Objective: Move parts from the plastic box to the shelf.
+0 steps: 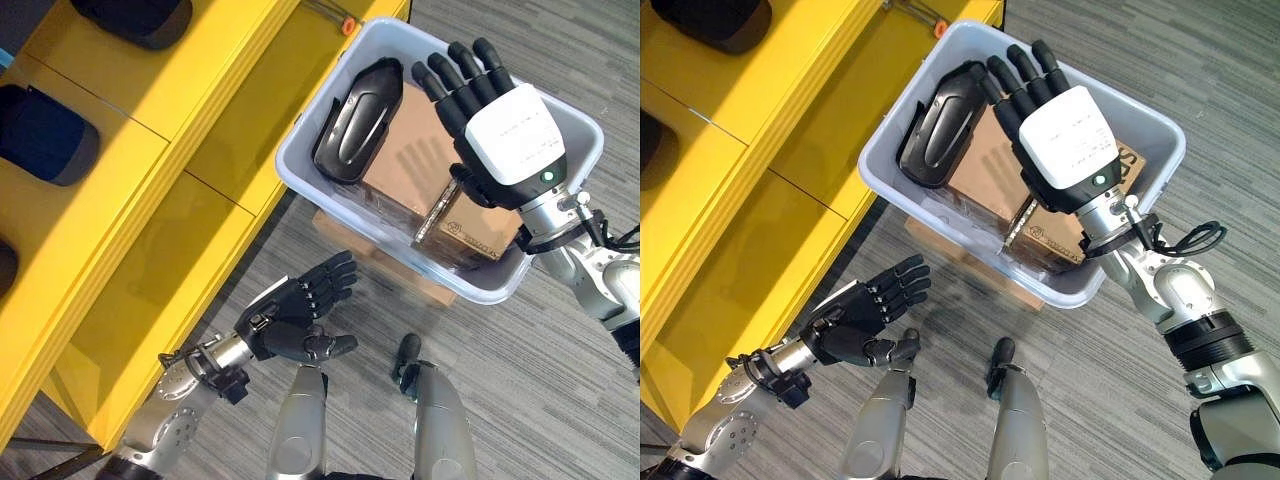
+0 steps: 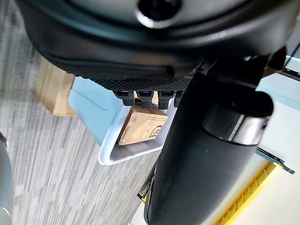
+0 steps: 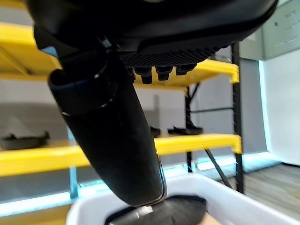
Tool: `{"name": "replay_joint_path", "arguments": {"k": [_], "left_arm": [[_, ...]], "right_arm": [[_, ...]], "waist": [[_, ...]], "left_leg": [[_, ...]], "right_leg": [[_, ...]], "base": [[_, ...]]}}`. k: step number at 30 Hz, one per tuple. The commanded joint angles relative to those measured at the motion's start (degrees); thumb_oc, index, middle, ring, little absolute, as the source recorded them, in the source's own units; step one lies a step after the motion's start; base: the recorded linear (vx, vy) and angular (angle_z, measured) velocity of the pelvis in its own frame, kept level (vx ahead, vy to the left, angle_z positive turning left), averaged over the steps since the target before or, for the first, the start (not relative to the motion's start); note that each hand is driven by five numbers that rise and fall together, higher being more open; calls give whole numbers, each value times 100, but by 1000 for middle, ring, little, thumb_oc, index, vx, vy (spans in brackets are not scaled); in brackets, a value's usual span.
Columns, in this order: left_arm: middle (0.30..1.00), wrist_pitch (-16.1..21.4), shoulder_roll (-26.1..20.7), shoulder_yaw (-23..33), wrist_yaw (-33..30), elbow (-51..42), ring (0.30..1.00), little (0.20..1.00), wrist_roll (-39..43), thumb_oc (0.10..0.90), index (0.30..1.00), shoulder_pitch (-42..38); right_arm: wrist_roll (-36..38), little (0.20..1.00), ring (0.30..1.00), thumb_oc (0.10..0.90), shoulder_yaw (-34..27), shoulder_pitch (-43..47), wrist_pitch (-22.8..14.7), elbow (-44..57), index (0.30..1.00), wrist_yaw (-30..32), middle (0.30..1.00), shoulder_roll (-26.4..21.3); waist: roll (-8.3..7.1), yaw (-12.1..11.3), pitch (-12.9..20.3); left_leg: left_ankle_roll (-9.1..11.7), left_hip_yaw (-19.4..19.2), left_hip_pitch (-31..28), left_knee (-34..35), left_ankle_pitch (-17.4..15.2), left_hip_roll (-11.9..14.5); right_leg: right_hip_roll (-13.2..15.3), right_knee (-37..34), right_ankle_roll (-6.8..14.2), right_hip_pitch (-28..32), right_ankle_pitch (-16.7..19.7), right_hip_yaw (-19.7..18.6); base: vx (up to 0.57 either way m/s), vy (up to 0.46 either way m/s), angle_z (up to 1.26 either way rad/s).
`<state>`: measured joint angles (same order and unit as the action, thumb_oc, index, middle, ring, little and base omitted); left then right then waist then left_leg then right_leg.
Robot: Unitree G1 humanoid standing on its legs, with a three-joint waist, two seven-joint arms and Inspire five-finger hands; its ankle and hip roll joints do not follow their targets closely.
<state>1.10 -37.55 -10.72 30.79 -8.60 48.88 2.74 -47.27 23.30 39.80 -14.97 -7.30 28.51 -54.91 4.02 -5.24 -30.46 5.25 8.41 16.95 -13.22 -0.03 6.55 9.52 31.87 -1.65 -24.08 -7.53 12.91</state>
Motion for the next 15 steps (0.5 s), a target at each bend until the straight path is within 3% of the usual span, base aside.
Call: {"name": "replay_joint_path", "arguments": {"k": [1, 2, 4, 6, 7, 8, 10, 13, 15], "left_arm": [[1000, 186, 13, 34, 289, -764, 1000, 1000, 175, 900, 1000, 169], [1000, 70, 153, 7, 308, -617, 1000, 1000, 152, 900, 1000, 63], [1000, 155, 206, 12, 344, -484, 1000, 1000, 136, 900, 1000, 0], [1000, 200, 211, 39, 381, -462, 1000, 1000, 207, 900, 1000, 14], [1000, 284, 250, 94, 473, -462, 1000, 1000, 161, 900, 1000, 121], [1000, 339, 282, 84, 527, -465, 1000, 1000, 99, 900, 1000, 193], [1000, 421, 310, 59, 510, -455, 1000, 1000, 22, 900, 1000, 308], [1000, 486, 351, 2, 441, -258, 1000, 1000, 14, 900, 1000, 259], [1000, 496, 298, 2, 403, -137, 1000, 1000, 74, 900, 1000, 173]], "right_arm": [[223, 1000, 1000, 900, -555, 324, 68, 685, 1000, 37, 1000, -23], [159, 1000, 1000, 900, -677, 113, 115, 855, 1000, -152, 1000, -9], [91, 1000, 1000, 900, -620, 77, 85, 894, 1000, -135, 1000, 22], [-16, 1000, 1000, 900, -517, 168, 87, 898, 1000, -202, 1000, 108], [-12, 1000, 1000, 900, -388, 309, 68, 873, 1000, -341, 1000, 165], [-40, 1000, 1000, 900, -339, 326, 77, 863, 1000, -361, 1000, 191], [3, 1000, 1000, 900, -274, 312, 69, 793, 1000, -337, 1000, 226], [59, 1000, 1000, 900, -158, 358, -61, 601, 1000, -273, 1000, 289], [151, 1000, 1000, 900, -22, 465, -214, 395, 1000, -231, 1000, 327]], "waist": [[63, 229, 479], [93, 353, 499], [148, 324, 550], [195, 222, 597], [212, 81, 650], [206, 35, 667], [173, 6, 703], [95, -23, 750], [76, -124, 874]], "left_leg": [[-119, -868, -77, -1332, -399, 560], [-33, -1008, 80, -1951, -109, 539], [-122, -900, 136, -1647, -100, 291], [-132, -774, 147, -1081, 22, 136], [19, -606, 188, -147, 509, 195], [120, -500, 203, 238, 866, 318], [198, -403, 232, 868, 1235, 542], [169, -138, 271, 1191, 1246, 622], [137, 108, 213, 1233, 989, 526]], "right_leg": [[48, 14, 114, 576, -676, -591], [-53, 61, -59, 775, -756, -448], [-162, 139, -73, 760, -786, -500], [-276, 140, -55, 804, -846, -550], [-443, 18, -65, 1051, -965, -566], [-525, -40, -90, 1184, -1010, -562], [-609, -59, -124, 1414, -1118, -624], [-672, 30, -164, 1572, -1256, -783], [-674, 118, -124, 1610, -1418, -873]], "base": [[46, -290, 49], [38, -186, 108], [39, -80, 137], [110, 75, 6], [220, 108, -36], [305, 117, -37], [284, 81, -39], [222, 86, -47], [246, 106, -67]]}}
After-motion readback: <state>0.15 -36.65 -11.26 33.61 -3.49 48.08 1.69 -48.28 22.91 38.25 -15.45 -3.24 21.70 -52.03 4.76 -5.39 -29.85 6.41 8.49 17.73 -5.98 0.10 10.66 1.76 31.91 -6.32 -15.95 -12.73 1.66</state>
